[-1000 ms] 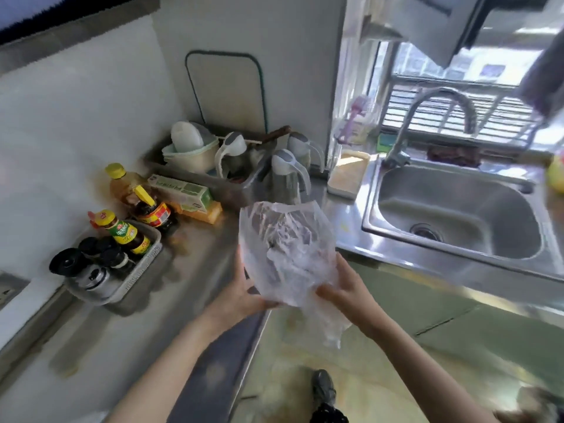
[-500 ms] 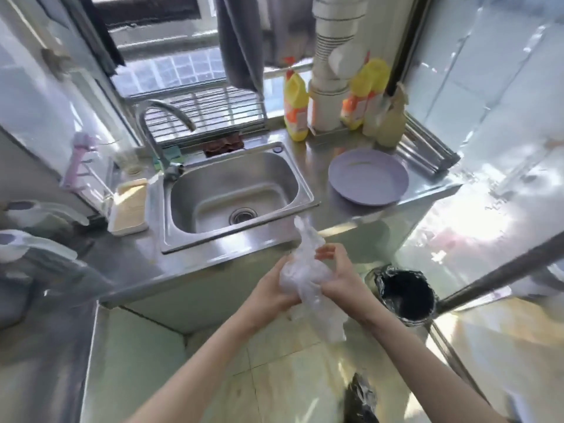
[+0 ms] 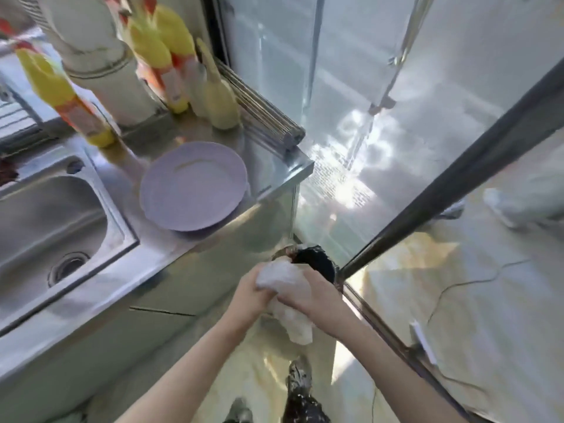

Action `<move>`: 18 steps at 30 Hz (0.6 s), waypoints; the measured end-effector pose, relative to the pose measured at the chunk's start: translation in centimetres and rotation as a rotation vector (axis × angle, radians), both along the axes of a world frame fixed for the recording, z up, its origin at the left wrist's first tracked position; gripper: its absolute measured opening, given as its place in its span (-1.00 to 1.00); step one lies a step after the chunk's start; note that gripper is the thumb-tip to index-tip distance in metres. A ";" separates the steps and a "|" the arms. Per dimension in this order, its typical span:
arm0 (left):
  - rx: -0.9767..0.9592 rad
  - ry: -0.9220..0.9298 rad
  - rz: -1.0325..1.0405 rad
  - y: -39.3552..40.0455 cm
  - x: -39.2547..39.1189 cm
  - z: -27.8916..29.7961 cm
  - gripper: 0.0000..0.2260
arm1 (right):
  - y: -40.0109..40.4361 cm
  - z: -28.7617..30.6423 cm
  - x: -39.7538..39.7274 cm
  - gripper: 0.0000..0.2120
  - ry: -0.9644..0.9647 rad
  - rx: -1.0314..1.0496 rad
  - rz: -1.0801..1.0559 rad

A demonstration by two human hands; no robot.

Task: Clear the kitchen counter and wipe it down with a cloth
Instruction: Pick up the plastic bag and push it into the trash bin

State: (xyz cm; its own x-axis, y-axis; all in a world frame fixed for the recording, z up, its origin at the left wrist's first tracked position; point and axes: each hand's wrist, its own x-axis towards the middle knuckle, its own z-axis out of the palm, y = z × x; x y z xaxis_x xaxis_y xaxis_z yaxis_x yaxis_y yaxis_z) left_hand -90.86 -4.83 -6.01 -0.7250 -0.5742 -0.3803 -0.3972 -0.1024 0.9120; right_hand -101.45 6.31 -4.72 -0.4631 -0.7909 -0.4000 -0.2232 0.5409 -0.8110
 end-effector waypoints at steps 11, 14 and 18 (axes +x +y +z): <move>0.241 -0.388 0.014 -3.9 -6.8 -21.9 -0.60 | -0.6 -28.0 -9.8 -0.82 0.166 0.265 -0.474; 0.112 -0.455 -0.018 -7.3 -6.2 -31.0 -0.90 | -2.2 -39.0 -11.5 -0.83 0.208 0.340 -0.443; 0.019 -0.440 0.036 -10.6 -6.7 -40.5 -0.83 | -4.8 -50.3 -12.3 -0.72 0.254 0.351 -0.351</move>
